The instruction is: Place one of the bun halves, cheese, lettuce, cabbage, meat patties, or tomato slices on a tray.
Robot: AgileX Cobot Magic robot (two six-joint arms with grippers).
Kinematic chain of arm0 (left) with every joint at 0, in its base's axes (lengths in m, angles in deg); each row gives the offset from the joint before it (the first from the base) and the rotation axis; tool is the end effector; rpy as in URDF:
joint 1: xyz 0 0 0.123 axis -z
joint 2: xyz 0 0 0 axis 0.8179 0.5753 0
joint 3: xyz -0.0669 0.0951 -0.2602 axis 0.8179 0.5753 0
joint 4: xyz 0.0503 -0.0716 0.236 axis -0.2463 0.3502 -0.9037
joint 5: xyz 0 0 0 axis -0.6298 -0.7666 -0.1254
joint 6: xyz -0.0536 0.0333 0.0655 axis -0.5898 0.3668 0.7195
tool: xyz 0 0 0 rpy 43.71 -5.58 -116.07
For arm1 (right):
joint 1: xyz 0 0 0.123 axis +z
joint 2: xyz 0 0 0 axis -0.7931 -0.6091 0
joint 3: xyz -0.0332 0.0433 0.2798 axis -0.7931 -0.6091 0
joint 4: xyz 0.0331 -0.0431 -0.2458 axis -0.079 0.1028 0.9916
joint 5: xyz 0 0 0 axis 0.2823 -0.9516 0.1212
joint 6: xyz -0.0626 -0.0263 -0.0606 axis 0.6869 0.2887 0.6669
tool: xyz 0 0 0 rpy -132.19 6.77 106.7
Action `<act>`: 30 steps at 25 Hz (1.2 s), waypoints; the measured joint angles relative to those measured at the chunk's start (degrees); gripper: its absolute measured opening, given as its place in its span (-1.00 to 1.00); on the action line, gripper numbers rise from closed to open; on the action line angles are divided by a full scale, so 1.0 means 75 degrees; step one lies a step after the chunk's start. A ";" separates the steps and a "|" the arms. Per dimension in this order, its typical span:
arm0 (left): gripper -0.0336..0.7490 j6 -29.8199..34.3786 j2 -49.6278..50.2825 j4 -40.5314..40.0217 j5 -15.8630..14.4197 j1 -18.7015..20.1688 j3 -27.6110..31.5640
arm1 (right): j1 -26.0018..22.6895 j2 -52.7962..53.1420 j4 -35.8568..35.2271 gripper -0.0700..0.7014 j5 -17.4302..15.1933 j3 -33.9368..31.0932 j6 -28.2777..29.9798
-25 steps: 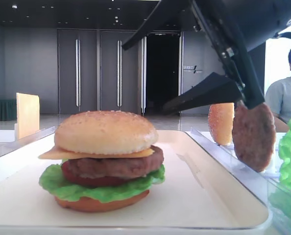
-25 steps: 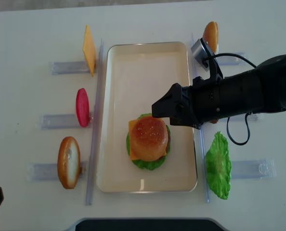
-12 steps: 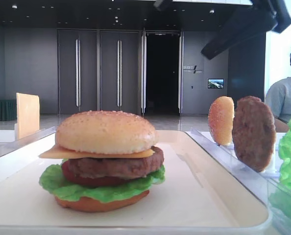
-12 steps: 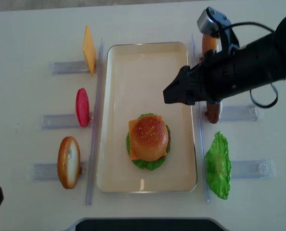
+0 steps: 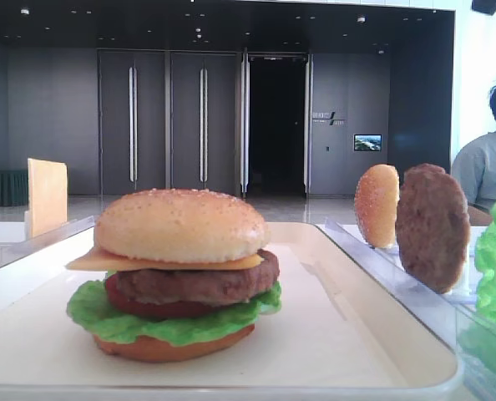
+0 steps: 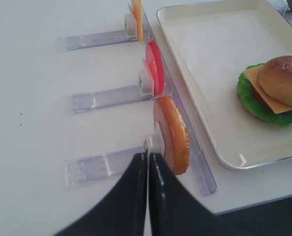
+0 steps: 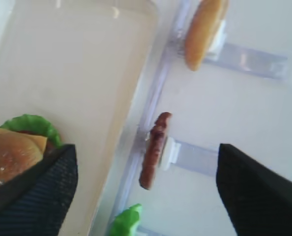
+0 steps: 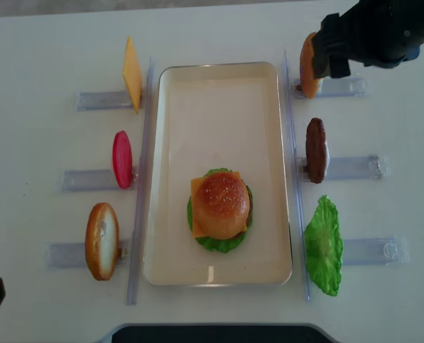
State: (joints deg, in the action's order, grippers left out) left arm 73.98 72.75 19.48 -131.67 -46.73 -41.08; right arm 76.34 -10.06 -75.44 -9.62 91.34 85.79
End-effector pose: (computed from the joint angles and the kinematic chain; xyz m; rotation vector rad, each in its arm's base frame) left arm -0.0070 -0.0026 0.2652 0.1976 2.1003 -0.1116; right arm 0.2616 0.1252 0.3450 -0.4209 2.6324 0.3047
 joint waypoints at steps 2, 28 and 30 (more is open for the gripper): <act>-0.92 0.0000 0.0000 0.0000 0.0000 0.0000 0.0000 | 0.0000 0.0000 0.0442 0.68 -0.0348 0.0335 -0.0275; -0.92 0.0000 0.0000 0.0000 0.0000 0.0000 0.0000 | -0.4322 -0.0306 0.0837 0.68 -0.1315 0.1113 -0.0335; -0.92 0.0000 0.0000 0.0000 0.0000 0.0000 0.0000 | -0.4322 -0.0121 0.0837 0.68 -0.1298 0.1113 -0.0336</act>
State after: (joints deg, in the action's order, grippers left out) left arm 73.98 72.75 19.48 -131.67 -46.73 -41.08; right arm 43.92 -10.97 -69.16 -19.35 99.69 83.27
